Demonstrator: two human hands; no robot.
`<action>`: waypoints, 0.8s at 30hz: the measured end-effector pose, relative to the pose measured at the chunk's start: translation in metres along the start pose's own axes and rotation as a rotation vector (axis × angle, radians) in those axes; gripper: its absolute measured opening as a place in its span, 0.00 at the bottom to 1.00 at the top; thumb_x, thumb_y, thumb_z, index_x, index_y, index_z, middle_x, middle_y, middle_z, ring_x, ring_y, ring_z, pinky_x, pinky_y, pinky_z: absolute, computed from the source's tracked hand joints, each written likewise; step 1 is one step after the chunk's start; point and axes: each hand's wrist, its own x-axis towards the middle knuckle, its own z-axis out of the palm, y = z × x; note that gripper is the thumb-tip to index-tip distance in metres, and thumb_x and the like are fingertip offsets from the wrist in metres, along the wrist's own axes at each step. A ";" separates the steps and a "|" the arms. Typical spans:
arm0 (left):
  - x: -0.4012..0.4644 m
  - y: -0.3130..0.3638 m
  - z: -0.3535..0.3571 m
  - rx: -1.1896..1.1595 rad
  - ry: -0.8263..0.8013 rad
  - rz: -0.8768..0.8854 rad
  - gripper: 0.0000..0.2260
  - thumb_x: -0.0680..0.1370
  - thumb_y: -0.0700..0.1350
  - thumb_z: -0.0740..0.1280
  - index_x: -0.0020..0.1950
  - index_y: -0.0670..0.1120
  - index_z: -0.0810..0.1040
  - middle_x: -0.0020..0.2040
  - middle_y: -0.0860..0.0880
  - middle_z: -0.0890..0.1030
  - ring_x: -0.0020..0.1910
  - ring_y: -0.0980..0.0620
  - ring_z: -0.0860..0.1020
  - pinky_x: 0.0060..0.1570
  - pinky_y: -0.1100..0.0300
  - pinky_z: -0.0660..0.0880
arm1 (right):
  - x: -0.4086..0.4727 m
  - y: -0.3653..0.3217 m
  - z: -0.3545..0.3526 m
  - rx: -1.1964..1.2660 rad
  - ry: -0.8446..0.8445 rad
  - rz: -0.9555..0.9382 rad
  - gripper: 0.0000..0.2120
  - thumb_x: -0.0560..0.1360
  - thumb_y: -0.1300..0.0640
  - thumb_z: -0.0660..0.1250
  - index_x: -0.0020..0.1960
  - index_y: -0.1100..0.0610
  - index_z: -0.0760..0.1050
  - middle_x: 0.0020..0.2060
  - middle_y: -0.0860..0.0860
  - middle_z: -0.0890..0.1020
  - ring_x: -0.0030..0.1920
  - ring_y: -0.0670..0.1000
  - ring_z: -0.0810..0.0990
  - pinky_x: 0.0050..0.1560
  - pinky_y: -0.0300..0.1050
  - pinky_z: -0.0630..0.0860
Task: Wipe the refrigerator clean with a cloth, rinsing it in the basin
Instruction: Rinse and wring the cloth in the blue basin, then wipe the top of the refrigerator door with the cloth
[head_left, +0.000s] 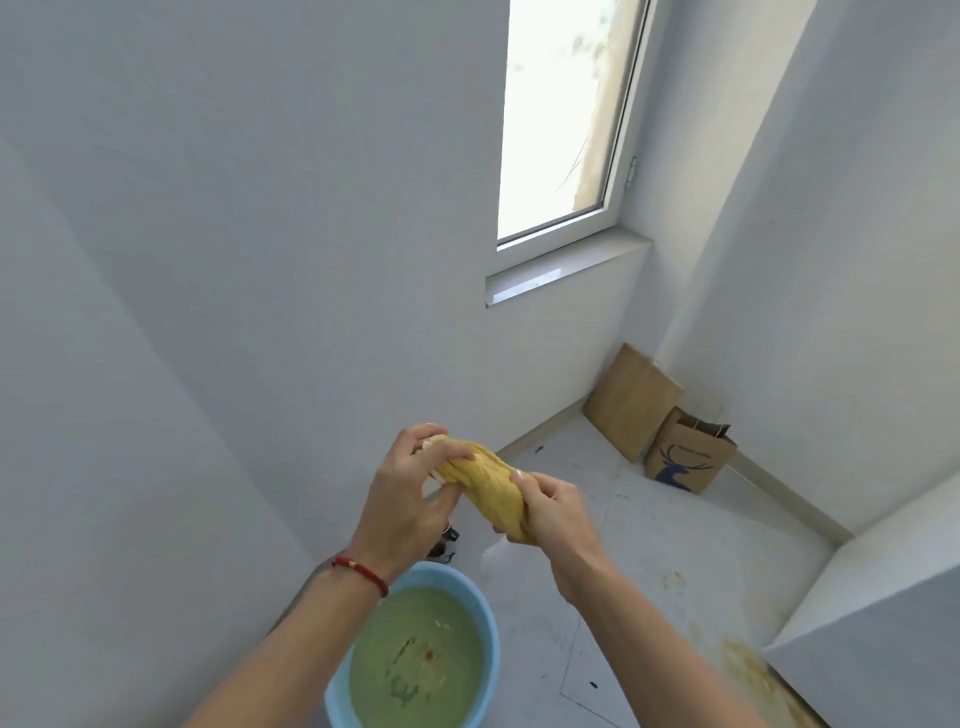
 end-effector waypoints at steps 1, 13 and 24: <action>0.005 0.017 0.011 -0.027 0.001 -0.020 0.16 0.71 0.33 0.75 0.52 0.52 0.84 0.57 0.52 0.78 0.57 0.56 0.78 0.57 0.64 0.75 | -0.003 0.002 -0.020 -0.016 0.010 -0.024 0.16 0.85 0.50 0.62 0.50 0.59 0.85 0.38 0.55 0.86 0.39 0.51 0.83 0.42 0.46 0.77; 0.031 0.203 0.172 -0.355 -0.315 0.053 0.23 0.76 0.32 0.72 0.67 0.51 0.78 0.56 0.54 0.84 0.60 0.51 0.81 0.58 0.58 0.80 | -0.065 -0.017 -0.273 0.094 -0.018 -0.272 0.13 0.79 0.54 0.73 0.63 0.53 0.82 0.52 0.49 0.88 0.56 0.47 0.86 0.54 0.41 0.82; 0.057 0.296 0.272 -0.690 -0.822 -0.122 0.14 0.75 0.44 0.73 0.59 0.43 0.78 0.55 0.45 0.84 0.56 0.47 0.82 0.59 0.50 0.78 | -0.122 -0.020 -0.416 0.303 0.193 -0.370 0.12 0.80 0.69 0.67 0.62 0.61 0.81 0.53 0.58 0.86 0.54 0.57 0.84 0.58 0.54 0.79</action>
